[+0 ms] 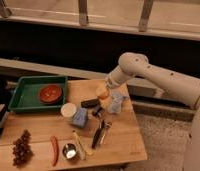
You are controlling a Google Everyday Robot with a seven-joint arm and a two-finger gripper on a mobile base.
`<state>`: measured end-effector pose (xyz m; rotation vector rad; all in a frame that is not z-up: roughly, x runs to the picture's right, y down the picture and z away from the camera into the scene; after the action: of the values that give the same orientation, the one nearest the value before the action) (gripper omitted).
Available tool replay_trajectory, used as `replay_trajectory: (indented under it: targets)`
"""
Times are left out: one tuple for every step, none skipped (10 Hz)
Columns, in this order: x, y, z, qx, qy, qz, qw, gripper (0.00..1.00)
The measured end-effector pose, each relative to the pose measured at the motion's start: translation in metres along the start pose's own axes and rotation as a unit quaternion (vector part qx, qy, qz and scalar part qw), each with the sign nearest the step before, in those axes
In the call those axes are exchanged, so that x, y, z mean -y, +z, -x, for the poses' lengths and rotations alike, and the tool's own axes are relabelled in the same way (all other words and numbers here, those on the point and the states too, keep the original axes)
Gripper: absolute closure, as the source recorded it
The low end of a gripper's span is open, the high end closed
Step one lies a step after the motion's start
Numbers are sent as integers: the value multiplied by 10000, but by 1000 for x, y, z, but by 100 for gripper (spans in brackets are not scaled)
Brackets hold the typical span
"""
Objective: Place apple in metal cup
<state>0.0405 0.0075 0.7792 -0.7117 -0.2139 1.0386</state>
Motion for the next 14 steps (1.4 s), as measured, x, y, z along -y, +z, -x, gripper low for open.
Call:
replay_trajectory:
  targets:
    - [0,0,0,-1,4,-1,10000,96]
    - [0,0,0,3,3,-1,10000,96]
    - [0,0,0,-13,-9,-3,10000,96]
    - [-2,2,0,-52,-56,-12,10000,96]
    - [-10,6,-1,-101,-151,15,9998,96]
    - [-24,10,-6,-156,-259,79,9995,96]
    - [-39,12,-13,-185,-346,134,9991,96]
    - [-53,13,-20,-185,-427,192,9987,96]
    - [-73,13,-28,-164,-561,287,9979,96]
    - [-92,11,-36,-136,-728,396,9965,96]
    - [-107,9,-40,-120,-898,511,9946,96]
    - [-121,10,-44,-141,-1070,634,9921,96]
    - [-140,14,-48,-256,-1385,837,9865,96]
    - [-159,18,-54,-460,-1738,1022,9784,96]
